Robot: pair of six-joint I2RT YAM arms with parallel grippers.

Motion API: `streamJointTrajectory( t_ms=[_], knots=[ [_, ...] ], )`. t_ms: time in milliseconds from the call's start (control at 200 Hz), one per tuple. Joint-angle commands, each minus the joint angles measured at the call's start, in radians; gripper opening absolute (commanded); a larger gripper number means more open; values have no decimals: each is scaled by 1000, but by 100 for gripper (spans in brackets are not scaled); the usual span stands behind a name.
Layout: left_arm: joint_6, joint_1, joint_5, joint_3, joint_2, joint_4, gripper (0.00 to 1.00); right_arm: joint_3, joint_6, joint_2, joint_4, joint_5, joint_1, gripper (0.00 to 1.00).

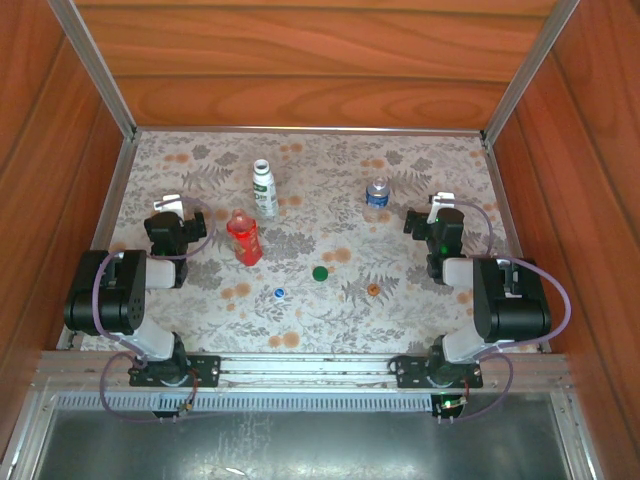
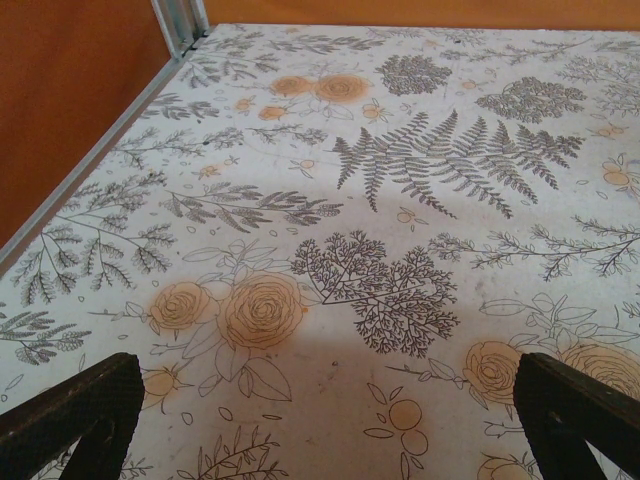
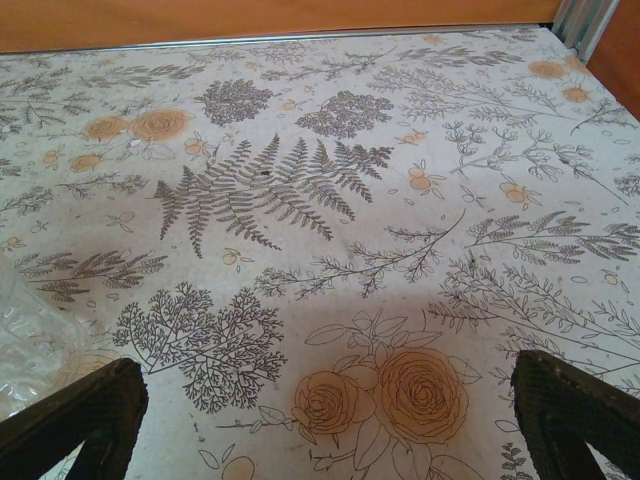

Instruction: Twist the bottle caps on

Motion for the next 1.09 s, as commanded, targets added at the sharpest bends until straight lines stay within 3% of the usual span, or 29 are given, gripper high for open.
streamJointTrajectory(
  t_ms=[0, 824, 934, 1089],
  knots=[
    [-10, 3, -4, 15, 1, 22, 100, 13, 4, -4, -8, -12, -3, 100],
    [-16, 4, -9, 6, -15, 24, 100, -7, -16, -20, 12, -53, -3, 100],
    [-15, 3, -21, -17, -84, 23, 100, -29, -24, -87, 7, -68, -3, 100],
    [-18, -1, -64, -76, -266, -2, 100, -31, -32, -243, -145, -78, 5, 100]
  ],
)
